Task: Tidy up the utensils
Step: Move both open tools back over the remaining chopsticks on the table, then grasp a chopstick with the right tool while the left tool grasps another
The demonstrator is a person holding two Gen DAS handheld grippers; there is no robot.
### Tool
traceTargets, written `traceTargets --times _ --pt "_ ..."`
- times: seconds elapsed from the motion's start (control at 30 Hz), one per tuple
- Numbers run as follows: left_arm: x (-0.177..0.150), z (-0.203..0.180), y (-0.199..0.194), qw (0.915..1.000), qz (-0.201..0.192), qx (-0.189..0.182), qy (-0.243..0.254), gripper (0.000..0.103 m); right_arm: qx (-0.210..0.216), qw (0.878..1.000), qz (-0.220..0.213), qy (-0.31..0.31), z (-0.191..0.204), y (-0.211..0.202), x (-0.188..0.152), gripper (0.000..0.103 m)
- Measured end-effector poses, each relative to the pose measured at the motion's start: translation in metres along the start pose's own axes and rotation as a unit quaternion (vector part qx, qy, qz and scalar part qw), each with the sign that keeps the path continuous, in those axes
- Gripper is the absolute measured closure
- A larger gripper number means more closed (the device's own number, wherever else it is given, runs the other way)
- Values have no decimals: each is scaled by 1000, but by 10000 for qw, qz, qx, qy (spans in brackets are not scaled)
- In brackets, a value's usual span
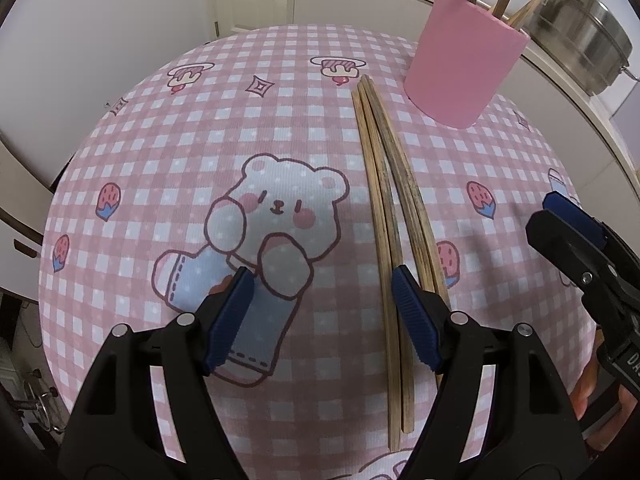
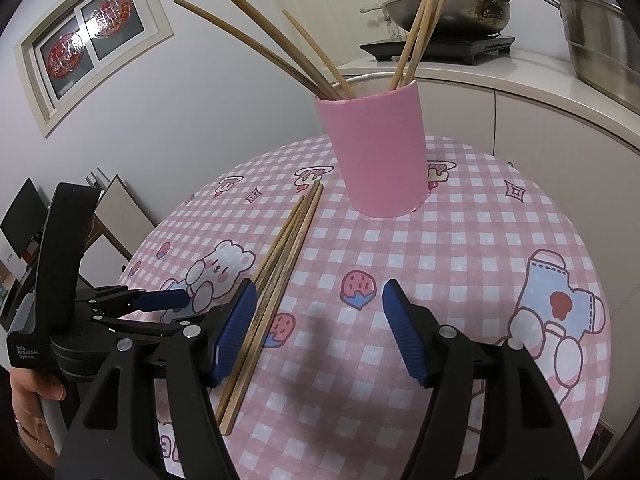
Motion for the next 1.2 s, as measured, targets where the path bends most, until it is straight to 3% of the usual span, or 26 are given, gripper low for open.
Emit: traceTargets --times 0.4,0.5,0.57,0.87,1.2 --pt "12 2 6 9998 -112 186 40 29 -83 9996 260 -45 0 13 5 40" --pt "12 13 6 9968 -230 761 45 32 -168 9985 482 -195 4 25 8 40" --pt "11 26 7 9986 -171 498 -104 32 -204 9973 639 -290 8 35 10 40" --pt "5 39 0 9987 -258 410 -159 32 -540 9881 1241 -729 18 68 15 42" --pt "9 43 -13 9984 -255 -254 -447 32 -556 9866 1312 -790 19 73 22 42"
Point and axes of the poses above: each gripper's, at about its wrist camera, not at the fingertips, and y roughly the way its jaws point, z to its left, x to its top, the point moved 2 cm from there along y, roughly the way its jaws point, and after that the axes turned 14 degrees about -y, right-handed, at the moved point
